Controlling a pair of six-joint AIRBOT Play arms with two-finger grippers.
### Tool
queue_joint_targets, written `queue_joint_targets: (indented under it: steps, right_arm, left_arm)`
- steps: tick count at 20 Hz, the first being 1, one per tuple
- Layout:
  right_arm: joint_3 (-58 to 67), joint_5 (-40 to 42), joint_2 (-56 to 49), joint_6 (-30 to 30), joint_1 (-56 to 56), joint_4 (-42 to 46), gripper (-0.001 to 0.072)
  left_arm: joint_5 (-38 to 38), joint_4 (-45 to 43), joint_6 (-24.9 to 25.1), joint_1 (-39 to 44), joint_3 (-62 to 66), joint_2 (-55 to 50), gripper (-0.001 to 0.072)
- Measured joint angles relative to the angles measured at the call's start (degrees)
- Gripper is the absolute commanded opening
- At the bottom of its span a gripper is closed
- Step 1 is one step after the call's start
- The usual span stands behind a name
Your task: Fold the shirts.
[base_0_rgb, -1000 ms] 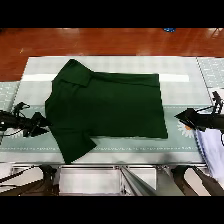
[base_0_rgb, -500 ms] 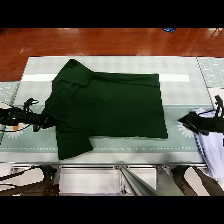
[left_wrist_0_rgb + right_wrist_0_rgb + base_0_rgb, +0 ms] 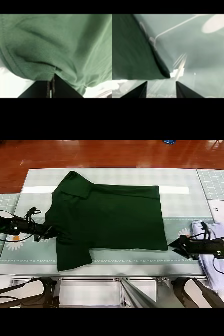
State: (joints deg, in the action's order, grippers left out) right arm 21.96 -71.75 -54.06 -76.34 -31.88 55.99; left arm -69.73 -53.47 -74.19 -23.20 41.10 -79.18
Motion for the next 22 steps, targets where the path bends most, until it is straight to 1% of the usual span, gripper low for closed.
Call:
queue_joint_targets:
  steps: [3,4,5,7,8,11,14,16,18,20,22]
  right_arm:
    - [-0.5,3.9,-3.7,-0.4,5.4,-2.7,0.0408]
    - [-0.4,5.4,-5.2,-0.1,7.4,-5.2,0.0360]
    - [0.0,7.6,-6.7,0.4,9.3,-7.2,0.0276]
    - [2.5,11.3,-10.1,1.5,13.1,-10.3,0.0055]
    - [4.6,12.4,-11.4,2.0,14.8,-12.2,0.0020]
    - [14.4,10.5,-13.8,3.8,18.6,-15.0,0.0019]
    - [30.4,5.3,-14.1,3.6,20.1,-14.7,0.0019]
    - [44.0,2.0,-13.7,1.9,20.5,-12.3,0.0019]
    - [59.4,-0.1,-13.3,-0.2,20.7,-8.5,0.0019]
    - [74.9,-1.8,-12.9,-2.2,20.9,-4.3,0.0019]
    - [87.0,-3.0,-11.4,-3.8,20.9,-1.2,0.0019]
  left_arm:
    - [-0.2,0.1,0.2,0.9,0.0,0.0,0.0018]
    - [-0.2,0.2,0.3,1.3,0.0,0.0,0.0018]
    - [-0.2,0.2,0.7,1.7,0.0,0.0,0.0018]
    - [-0.2,0.5,1.0,2.4,0.1,0.0,0.0018]
    - [-0.3,0.8,1.2,2.6,0.4,0.0,0.0018]
    - [-1.6,3.5,1.4,2.7,3.9,0.4,0.0018]
    - [-3.7,10.9,1.5,2.1,13.4,3.1,0.0018]
    - [-3.1,16.7,1.5,1.7,22.8,5.9,0.0017]
    - [-0.7,21.0,1.4,1.3,34.1,9.0,0.0017]
    - [2.6,23.2,1.2,0.9,45.4,11.9,0.0017]
    - [5.3,23.8,0.4,0.4,56.5,14.9,0.0017]
